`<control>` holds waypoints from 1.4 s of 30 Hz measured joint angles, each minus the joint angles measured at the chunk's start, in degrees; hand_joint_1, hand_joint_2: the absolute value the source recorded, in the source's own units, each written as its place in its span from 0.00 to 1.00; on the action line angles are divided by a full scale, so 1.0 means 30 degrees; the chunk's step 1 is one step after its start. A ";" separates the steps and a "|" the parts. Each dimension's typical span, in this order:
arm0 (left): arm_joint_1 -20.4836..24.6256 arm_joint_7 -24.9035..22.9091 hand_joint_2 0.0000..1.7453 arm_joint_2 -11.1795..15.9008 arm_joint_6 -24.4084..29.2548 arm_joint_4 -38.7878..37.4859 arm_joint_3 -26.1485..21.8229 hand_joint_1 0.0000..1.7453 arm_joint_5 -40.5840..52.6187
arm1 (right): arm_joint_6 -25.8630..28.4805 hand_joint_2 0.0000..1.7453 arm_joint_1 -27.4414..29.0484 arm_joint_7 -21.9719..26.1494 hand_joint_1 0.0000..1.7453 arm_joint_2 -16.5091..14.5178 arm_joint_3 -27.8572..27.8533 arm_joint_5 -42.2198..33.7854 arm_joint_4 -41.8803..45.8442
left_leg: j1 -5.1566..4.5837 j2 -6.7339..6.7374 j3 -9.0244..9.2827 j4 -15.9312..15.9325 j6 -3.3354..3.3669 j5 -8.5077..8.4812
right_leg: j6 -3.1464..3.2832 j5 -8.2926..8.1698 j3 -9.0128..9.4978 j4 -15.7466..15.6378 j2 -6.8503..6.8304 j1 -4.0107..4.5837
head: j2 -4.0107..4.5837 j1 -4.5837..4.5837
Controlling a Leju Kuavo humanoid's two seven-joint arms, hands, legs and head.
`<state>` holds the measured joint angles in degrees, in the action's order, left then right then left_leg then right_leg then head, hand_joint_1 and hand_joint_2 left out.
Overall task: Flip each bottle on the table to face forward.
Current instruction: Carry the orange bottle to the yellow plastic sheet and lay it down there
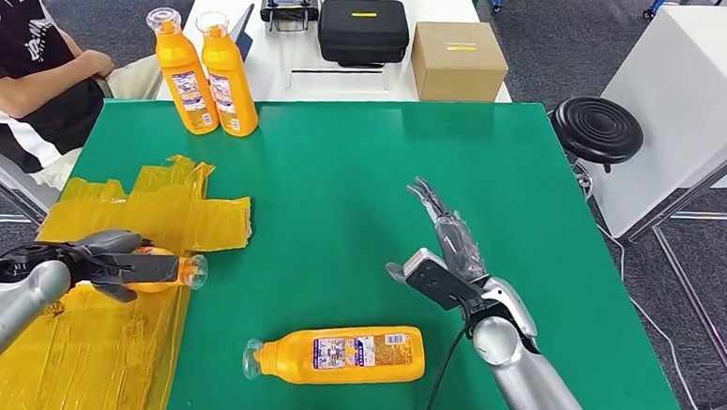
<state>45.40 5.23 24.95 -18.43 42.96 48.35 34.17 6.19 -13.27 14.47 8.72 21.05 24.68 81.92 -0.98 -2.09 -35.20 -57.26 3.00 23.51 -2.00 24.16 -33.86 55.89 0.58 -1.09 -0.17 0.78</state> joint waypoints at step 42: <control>0.5970 0.1224 0.00 0.2980 -0.7671 0.7223 0.3643 0.00 -0.0715 | -0.0051 1.00 -0.0359 0.0199 0.00 -0.0140 0.0208 -0.0612 -0.1494 | 0.0005 -0.0043 0.0017 -0.0002 0.0000 -0.0009 | -0.0001 -0.0002 0.0041 0.0007 -0.0038 0.0007 | 0.0000 0.0000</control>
<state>63.31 8.90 33.89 -41.45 64.63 59.28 32.02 6.03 -14.35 15.07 8.30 21.68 22.84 77.44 -0.96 -2.22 -35.15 -57.27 3.00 23.49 -2.01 24.15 -33.74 55.91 0.47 -1.07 -0.17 0.78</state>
